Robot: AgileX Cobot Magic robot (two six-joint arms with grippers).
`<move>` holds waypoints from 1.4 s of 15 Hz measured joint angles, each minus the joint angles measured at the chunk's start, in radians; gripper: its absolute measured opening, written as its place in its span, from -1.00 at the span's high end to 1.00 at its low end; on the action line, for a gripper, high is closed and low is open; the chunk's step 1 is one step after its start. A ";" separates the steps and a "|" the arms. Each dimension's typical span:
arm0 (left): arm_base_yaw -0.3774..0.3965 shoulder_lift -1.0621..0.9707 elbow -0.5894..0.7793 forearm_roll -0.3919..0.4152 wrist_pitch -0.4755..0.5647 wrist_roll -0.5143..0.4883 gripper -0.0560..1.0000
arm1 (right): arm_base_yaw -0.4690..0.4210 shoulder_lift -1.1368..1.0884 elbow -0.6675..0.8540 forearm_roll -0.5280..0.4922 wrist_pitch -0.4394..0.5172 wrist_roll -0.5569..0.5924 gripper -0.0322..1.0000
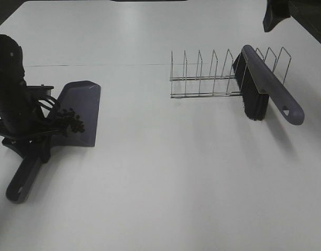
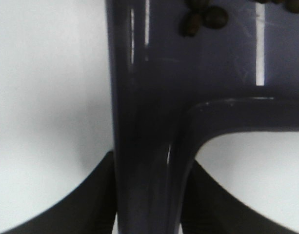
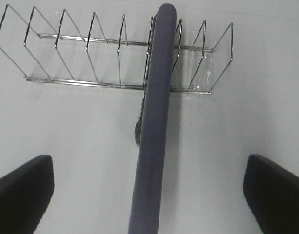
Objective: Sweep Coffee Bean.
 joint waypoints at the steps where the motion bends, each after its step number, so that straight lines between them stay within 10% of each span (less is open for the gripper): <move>1: 0.000 0.002 -0.005 -0.001 -0.007 0.000 0.27 | 0.000 -0.041 0.057 0.000 -0.016 0.000 -0.89; 5: 0.000 0.003 -0.006 -0.004 -0.041 0.008 0.21 | 0.000 -0.209 0.254 0.000 -0.070 0.000 -0.89; 9: 0.000 -0.002 -0.011 0.004 -0.049 0.008 -0.80 | 0.000 -0.401 0.407 0.000 -0.062 -0.008 -0.89; 21: 0.000 -0.534 -0.002 0.029 0.119 0.008 -0.86 | 0.000 -1.169 0.918 0.004 0.040 -0.075 -0.89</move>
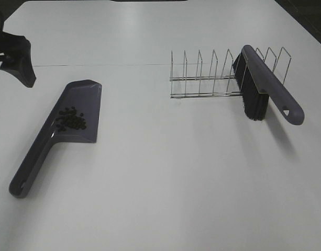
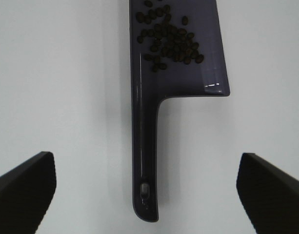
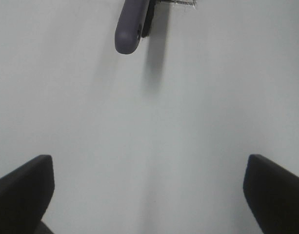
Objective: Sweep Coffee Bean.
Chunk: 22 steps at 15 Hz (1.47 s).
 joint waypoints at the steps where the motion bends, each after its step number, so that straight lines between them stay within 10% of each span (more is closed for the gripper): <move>1: 0.000 -0.037 0.000 0.000 0.016 0.000 -0.86 | 0.000 -0.033 0.016 0.004 0.002 -0.004 -0.89; 16: 0.000 -0.725 0.003 0.000 0.194 -0.008 -0.86 | 0.000 -0.092 0.005 0.162 0.197 -0.155 -0.88; 22: 0.000 -1.011 0.289 0.000 0.200 -0.008 -0.86 | 0.000 -0.235 0.007 0.178 0.210 -0.161 -0.88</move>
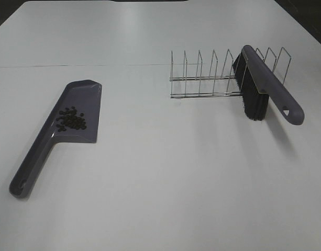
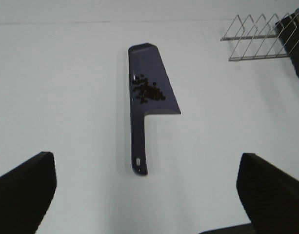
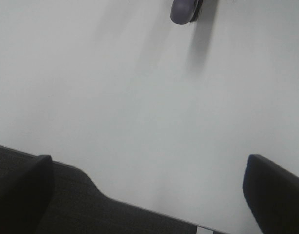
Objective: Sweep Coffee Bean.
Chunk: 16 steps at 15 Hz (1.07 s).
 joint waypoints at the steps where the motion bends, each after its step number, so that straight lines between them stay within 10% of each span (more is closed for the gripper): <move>1: 0.000 -0.116 0.152 0.000 0.006 0.000 -0.86 | 0.000 -0.023 0.000 0.000 0.003 0.001 -0.88; 16: 0.000 -0.585 0.407 0.000 0.009 0.091 -0.86 | 0.000 -0.031 0.001 0.001 0.006 0.016 -0.88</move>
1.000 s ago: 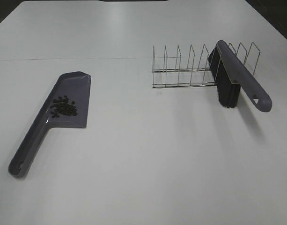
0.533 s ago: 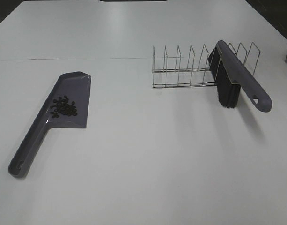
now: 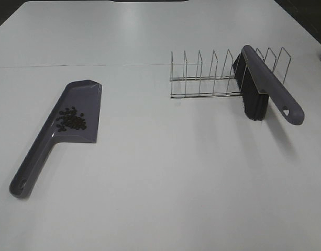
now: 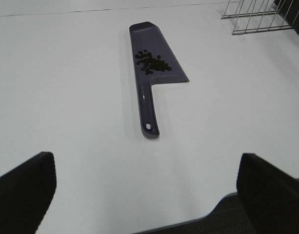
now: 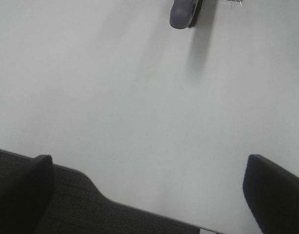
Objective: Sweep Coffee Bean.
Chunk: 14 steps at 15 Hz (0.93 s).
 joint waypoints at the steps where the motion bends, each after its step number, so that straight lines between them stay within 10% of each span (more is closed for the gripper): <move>1: 0.000 -0.001 0.000 0.000 0.000 0.007 -0.86 | 0.000 0.000 0.000 0.000 0.000 0.000 -0.88; 14: 0.000 -0.004 0.025 0.015 -0.044 0.007 -0.83 | 0.000 -0.003 0.000 0.002 0.001 0.001 -0.88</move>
